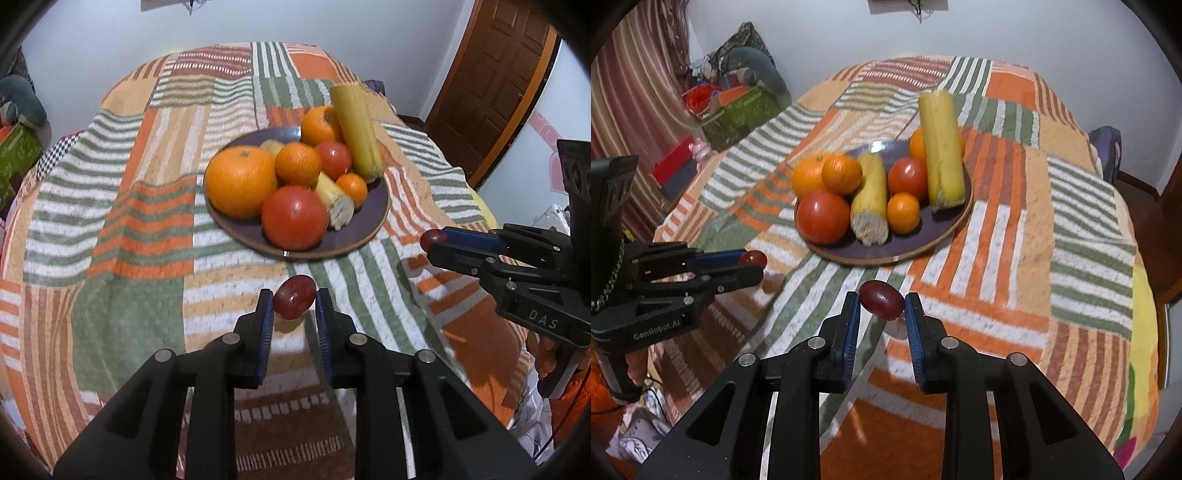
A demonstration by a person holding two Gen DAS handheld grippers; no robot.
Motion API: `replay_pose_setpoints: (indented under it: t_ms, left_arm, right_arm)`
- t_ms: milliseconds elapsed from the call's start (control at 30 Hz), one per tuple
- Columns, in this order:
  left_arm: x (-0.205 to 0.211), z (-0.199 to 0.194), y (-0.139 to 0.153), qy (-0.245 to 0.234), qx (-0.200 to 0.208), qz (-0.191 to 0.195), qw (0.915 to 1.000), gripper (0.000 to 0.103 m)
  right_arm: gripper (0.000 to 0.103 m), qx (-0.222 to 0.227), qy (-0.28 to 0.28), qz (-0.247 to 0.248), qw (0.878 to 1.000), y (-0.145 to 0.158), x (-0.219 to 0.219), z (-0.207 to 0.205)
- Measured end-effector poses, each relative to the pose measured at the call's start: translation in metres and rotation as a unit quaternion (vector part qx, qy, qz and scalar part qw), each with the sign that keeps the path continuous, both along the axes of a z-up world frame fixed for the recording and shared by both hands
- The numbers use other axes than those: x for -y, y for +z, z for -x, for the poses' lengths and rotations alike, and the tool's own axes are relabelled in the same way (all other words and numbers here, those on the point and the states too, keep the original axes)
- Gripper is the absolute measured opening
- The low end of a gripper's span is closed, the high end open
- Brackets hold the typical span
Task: Organize fruits
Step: 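Carry the grape to the plate and release it with the left gripper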
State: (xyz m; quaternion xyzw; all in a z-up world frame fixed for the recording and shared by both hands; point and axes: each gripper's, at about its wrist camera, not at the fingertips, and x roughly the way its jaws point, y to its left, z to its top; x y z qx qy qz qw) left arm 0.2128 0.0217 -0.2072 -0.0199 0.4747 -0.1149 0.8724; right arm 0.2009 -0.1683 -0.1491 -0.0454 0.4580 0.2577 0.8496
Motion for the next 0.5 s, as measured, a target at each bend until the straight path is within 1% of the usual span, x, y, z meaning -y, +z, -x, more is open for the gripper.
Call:
replay_pose_setpoints:
  t_ms: [233,500]
  left_arm:
    - [0.004,-0.023,0.018,-0.006,0.023,0.0,0.9997,0.023]
    - [0.002,-0.049,0.029,0.0,0.04,0.009,0.9992,0.023]
  right_arm:
    - [0.023,0.022,-0.003,-0.013,1.0,0.013,-0.003,-0.016]
    - [0.023,0.033,-0.002,-0.019,0.999,0.015,-0.014,-0.038]
